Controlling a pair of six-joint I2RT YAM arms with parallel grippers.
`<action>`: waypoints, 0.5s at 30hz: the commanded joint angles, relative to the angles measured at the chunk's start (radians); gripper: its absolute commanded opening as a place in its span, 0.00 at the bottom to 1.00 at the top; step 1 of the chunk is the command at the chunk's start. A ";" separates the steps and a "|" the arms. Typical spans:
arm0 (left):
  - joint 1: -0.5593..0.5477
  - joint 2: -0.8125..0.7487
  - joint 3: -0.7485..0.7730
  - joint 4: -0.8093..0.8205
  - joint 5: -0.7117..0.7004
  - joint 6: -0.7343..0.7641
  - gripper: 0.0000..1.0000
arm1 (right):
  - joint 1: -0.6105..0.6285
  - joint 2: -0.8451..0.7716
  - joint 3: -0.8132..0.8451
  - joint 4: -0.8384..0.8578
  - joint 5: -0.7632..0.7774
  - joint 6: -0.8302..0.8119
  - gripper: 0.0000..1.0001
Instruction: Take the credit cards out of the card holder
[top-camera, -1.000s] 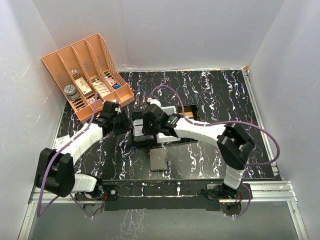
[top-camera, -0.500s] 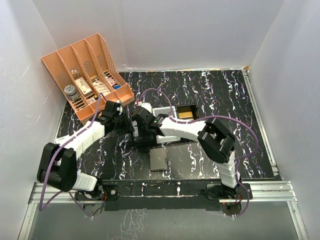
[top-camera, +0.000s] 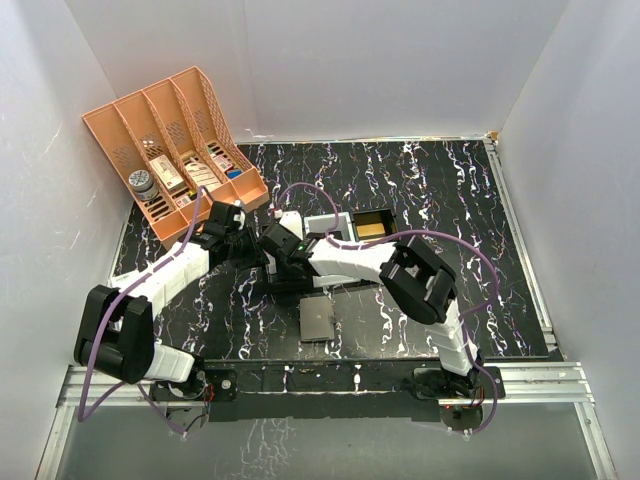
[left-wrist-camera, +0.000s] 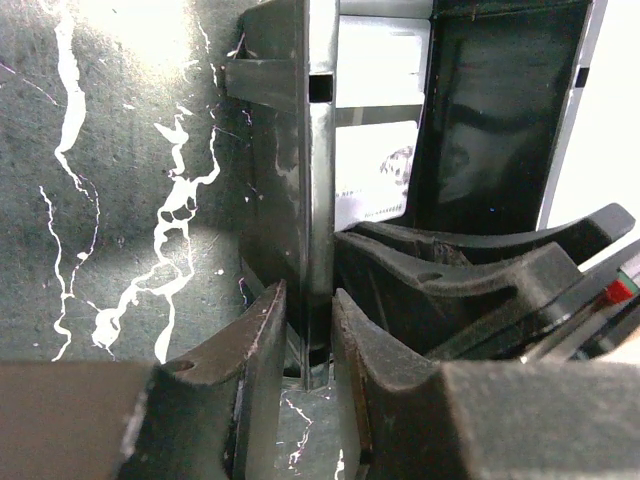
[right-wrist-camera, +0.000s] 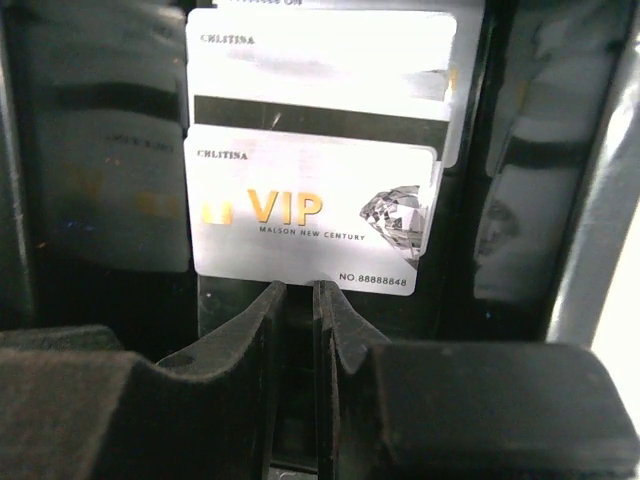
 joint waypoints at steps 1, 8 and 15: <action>0.003 -0.008 -0.013 -0.017 0.028 0.030 0.21 | 0.001 0.034 0.048 0.003 0.094 0.045 0.16; 0.003 -0.007 -0.032 -0.008 0.050 0.050 0.18 | 0.000 0.065 0.078 0.042 0.131 0.069 0.16; 0.003 -0.010 -0.036 -0.007 0.062 0.059 0.18 | 0.000 0.076 0.110 0.039 0.152 0.080 0.17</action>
